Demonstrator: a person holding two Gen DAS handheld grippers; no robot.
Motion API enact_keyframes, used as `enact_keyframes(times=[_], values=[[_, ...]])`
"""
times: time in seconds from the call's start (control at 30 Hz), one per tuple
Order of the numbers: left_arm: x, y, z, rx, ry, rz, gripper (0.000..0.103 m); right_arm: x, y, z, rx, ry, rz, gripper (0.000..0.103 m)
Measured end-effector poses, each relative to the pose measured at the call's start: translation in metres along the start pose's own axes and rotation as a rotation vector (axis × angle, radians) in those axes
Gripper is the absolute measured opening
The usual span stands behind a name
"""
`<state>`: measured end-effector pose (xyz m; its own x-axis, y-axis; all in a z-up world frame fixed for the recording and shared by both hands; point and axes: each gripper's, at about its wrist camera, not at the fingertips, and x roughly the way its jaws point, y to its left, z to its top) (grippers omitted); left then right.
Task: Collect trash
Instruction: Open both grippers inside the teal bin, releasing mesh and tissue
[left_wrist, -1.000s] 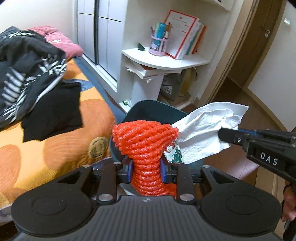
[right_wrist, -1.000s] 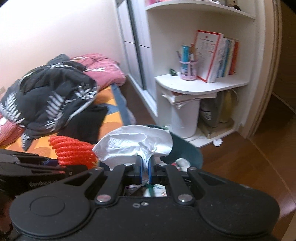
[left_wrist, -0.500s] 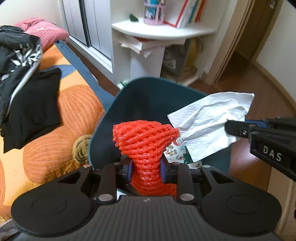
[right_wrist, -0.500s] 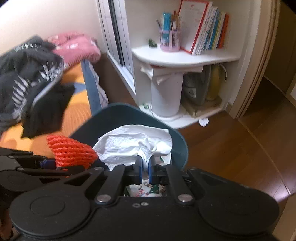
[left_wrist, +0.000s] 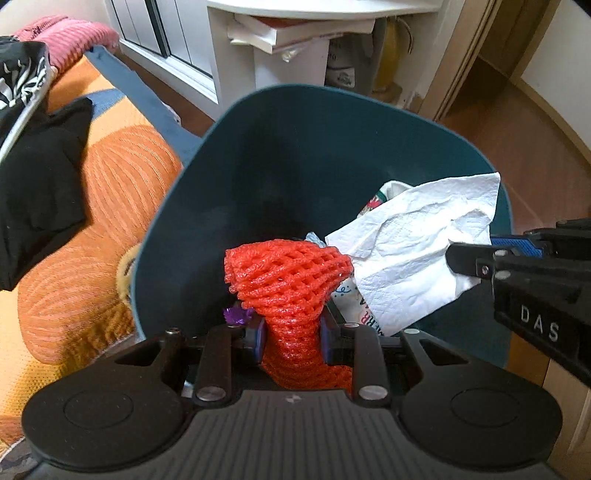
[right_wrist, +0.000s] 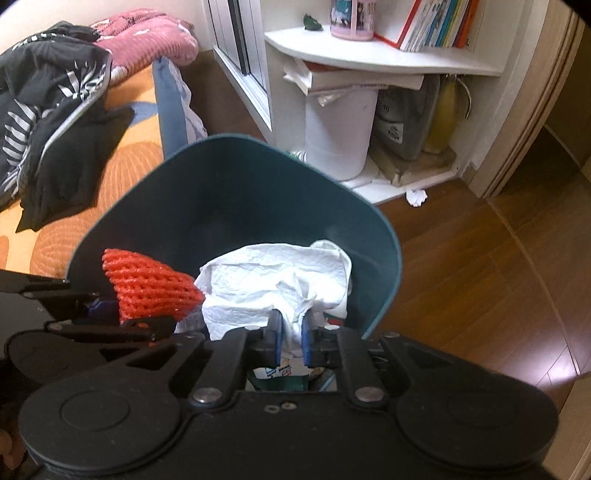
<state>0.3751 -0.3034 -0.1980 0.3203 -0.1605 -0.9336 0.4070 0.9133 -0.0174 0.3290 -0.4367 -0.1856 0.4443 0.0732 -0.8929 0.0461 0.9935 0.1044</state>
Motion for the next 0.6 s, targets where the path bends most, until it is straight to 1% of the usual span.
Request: enact_keyframes(times=[0.2,0.23,0.27,0.3,0.37,0.43,0.6], values=[[0.010,-0.002,0.000,-0.007,0.036,-0.002,0.031,0.009,-0.004,-0.006,0.031,0.031,0.010,0.020],[0.010,-0.002,0.000,-0.010,0.037,-0.004,0.034,0.009,-0.004,-0.007,0.032,0.030,0.011,0.020],[0.010,-0.003,-0.001,-0.012,0.036,-0.006,0.041,0.008,-0.004,-0.008,0.033,0.027,0.015,0.020],[0.008,-0.004,-0.002,-0.009,0.028,-0.011,0.045,0.007,-0.004,-0.009,0.035,0.026,0.021,0.021],[0.004,-0.008,-0.003,0.003,0.013,-0.011,0.059,0.005,-0.004,-0.010,0.038,0.022,0.026,0.023],[0.001,-0.011,-0.004,0.007,0.003,-0.002,0.060,0.001,-0.004,-0.011,0.042,0.014,0.024,0.023],[-0.016,-0.010,-0.009,0.009,-0.025,-0.030,0.060,-0.014,-0.010,-0.014,0.069,-0.011,0.050,0.025]])
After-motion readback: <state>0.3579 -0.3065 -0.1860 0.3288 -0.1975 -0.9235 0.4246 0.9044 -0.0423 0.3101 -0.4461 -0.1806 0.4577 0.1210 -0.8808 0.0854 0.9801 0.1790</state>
